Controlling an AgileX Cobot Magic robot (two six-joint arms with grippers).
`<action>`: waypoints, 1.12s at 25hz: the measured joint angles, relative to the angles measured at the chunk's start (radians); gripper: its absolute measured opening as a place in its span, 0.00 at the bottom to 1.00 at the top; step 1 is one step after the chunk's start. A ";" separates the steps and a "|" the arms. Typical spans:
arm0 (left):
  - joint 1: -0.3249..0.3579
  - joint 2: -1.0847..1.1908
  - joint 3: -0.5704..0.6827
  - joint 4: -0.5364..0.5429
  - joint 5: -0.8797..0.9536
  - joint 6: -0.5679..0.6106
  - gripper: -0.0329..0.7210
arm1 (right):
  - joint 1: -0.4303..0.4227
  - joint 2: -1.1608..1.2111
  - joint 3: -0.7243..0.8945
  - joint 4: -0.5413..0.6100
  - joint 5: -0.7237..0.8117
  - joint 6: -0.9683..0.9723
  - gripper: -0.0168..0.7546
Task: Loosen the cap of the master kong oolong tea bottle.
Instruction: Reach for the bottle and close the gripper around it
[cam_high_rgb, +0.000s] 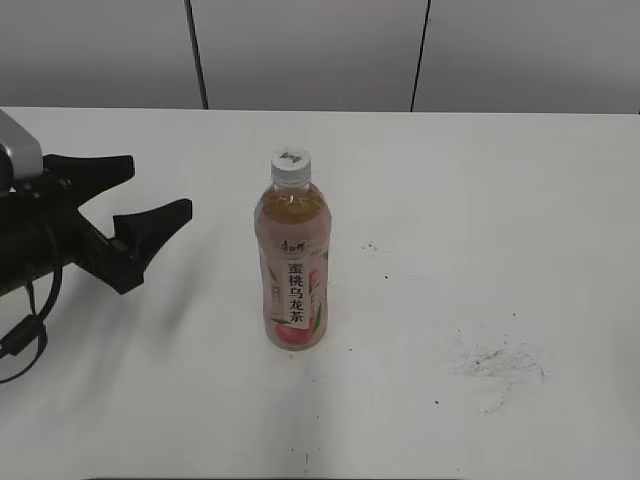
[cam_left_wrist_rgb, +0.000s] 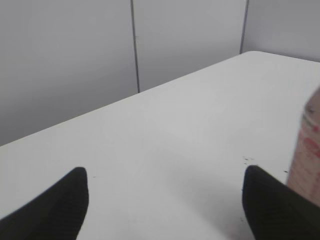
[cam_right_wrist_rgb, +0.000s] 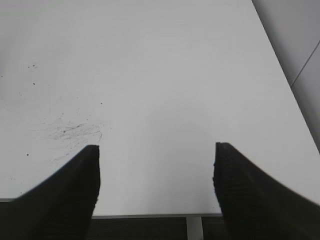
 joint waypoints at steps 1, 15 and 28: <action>0.000 0.000 0.000 0.027 0.000 -0.001 0.79 | 0.000 0.000 0.000 0.000 0.000 0.000 0.71; -0.003 0.000 0.000 0.293 0.000 -0.079 0.76 | 0.000 0.000 0.000 0.000 0.000 0.000 0.71; -0.199 0.000 -0.021 0.107 0.000 -0.088 0.85 | 0.000 0.000 0.000 0.000 0.000 0.000 0.71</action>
